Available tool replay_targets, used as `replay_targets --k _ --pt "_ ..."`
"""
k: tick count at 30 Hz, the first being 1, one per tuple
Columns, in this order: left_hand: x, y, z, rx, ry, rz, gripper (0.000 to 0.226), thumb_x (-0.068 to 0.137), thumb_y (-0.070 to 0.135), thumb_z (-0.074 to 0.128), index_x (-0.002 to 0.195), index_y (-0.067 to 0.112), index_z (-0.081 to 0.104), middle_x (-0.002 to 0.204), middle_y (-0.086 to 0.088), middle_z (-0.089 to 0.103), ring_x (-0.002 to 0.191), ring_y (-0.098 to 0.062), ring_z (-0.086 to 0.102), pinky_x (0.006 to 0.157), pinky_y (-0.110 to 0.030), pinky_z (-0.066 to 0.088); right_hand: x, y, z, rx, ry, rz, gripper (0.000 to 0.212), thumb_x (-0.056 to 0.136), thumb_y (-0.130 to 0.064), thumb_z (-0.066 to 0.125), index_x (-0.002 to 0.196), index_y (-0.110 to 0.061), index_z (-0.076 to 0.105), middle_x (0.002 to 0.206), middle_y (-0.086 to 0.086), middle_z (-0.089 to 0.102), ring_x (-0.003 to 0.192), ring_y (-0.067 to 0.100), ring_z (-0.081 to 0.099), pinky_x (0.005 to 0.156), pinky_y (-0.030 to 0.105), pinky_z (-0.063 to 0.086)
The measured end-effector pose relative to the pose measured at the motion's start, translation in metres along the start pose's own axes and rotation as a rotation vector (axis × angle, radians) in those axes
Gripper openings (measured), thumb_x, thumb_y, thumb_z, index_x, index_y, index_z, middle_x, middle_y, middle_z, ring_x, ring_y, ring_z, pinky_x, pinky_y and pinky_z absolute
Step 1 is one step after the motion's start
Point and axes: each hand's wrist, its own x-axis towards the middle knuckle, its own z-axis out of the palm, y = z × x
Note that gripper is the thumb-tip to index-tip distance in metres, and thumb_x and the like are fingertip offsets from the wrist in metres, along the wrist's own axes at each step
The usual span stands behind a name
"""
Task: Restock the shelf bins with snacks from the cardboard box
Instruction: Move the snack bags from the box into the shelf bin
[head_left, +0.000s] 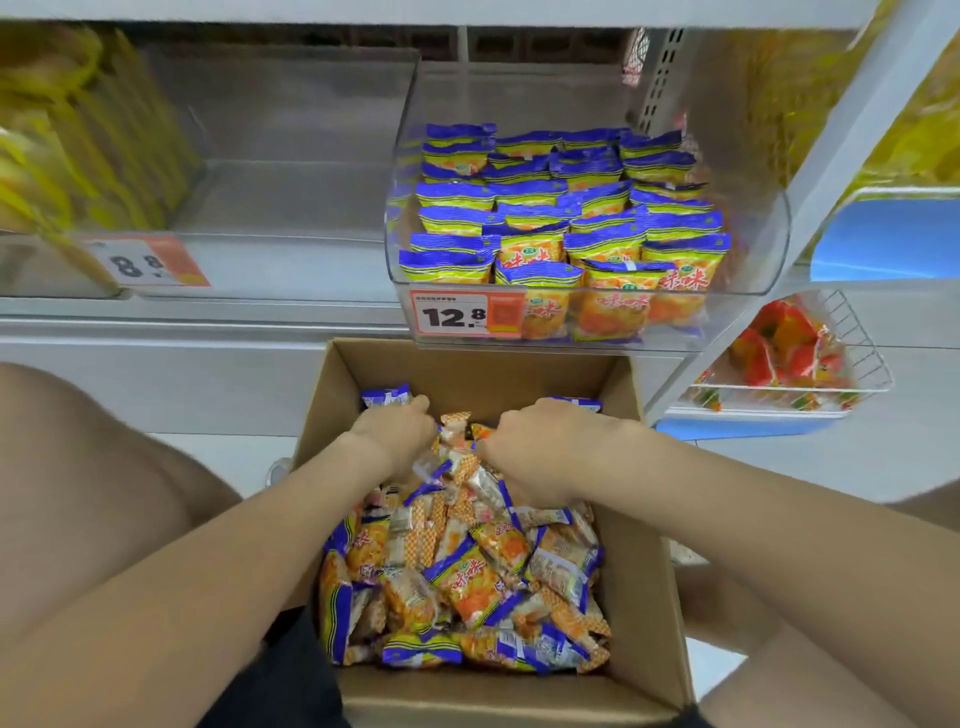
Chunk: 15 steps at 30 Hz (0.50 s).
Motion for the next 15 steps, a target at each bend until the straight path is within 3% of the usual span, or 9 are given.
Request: replay_targets --k 2,4,5,7,9,10,13,15 --pt "-0.005 0.004 -0.018 -0.254 0.022 0.009 0.048 0.082 0.04 0.084 0.121 0.018 0.066 0.117 0.0 0.065 0.101 -0.023 0.067 0.08 -0.039 0.058 -0.005 0.005 -0.005 -0.032 0.018 0.044 0.02 0.102 -0.007 0.052 0.12 -0.013 0.055 0.088 0.004 0.052 0.071 0.023 0.055 0.057 0.034 0.036" --pt "-0.016 0.007 -0.043 -0.461 0.112 0.022 0.056 0.077 0.049 0.086 0.12 0.021 0.064 0.112 0.002 0.068 0.102 -0.021 0.064 0.075 -0.033 0.051 -0.013 0.015 -0.008 -0.047 0.103 0.101 0.027 0.099 -0.006 0.055 0.126 -0.012 0.052 0.103 0.008 0.06 0.093 0.031 0.065 0.068 0.038 0.041" --pt "-0.025 0.01 -0.057 -0.561 0.174 0.018 0.053 0.076 0.05 0.087 0.115 0.022 0.063 0.109 0.004 0.067 0.098 -0.02 0.064 0.071 -0.031 0.048 -0.017 0.022 -0.008 -0.022 0.171 0.121 0.032 0.097 -0.008 0.059 0.127 -0.012 0.048 0.102 0.008 0.059 0.096 0.032 0.065 0.068 0.039 0.043" --pt "-0.045 0.018 -0.083 -0.863 0.261 -0.031 0.046 0.076 0.048 0.089 0.103 0.019 0.065 0.092 0.006 0.068 0.078 -0.018 0.069 0.058 -0.027 0.048 -0.026 0.032 -0.01 0.112 0.282 0.125 0.049 0.088 -0.022 0.073 0.124 -0.016 0.04 0.096 0.003 0.052 0.091 0.03 0.062 0.064 0.04 0.044" --pt "-0.062 0.027 -0.102 -1.234 0.234 -0.047 0.04 0.083 0.044 0.086 0.101 0.012 0.069 0.073 0.002 0.068 0.056 -0.017 0.069 0.042 -0.024 0.045 -0.037 0.039 -0.013 0.283 0.376 0.121 0.071 0.075 -0.042 0.086 0.121 -0.021 0.036 0.097 -0.002 0.054 0.086 0.023 0.059 0.064 0.04 0.047" --pt "-0.07 0.03 -0.112 -1.359 0.194 -0.035 0.039 0.089 0.045 0.08 0.105 0.01 0.07 0.07 0.001 0.069 0.055 -0.018 0.069 0.039 -0.022 0.042 -0.045 0.04 -0.015 0.355 0.427 0.13 0.076 0.07 -0.049 0.089 0.119 -0.024 0.036 0.096 -0.006 0.056 0.084 0.02 0.058 0.067 0.041 0.049" --pt "-0.089 0.033 -0.133 -1.575 0.179 -0.006 0.05 0.103 0.056 0.054 0.117 0.01 0.069 0.084 -0.007 0.079 0.063 -0.026 0.072 0.042 -0.025 0.041 -0.063 0.056 -0.02 0.606 0.527 0.179 0.063 0.077 -0.048 0.088 0.118 -0.027 0.044 0.091 -0.013 0.061 0.085 0.008 0.059 0.077 0.04 0.052" --pt "-0.096 0.03 -0.143 -1.663 0.308 0.015 0.051 0.105 0.056 0.048 0.119 0.011 0.068 0.093 -0.011 0.079 0.061 -0.026 0.069 0.046 -0.028 0.041 -0.074 0.072 -0.021 0.93 0.512 0.163 0.052 0.084 -0.039 0.085 0.121 -0.027 0.051 0.103 -0.01 0.071 0.095 0.007 0.068 0.088 0.039 0.056"
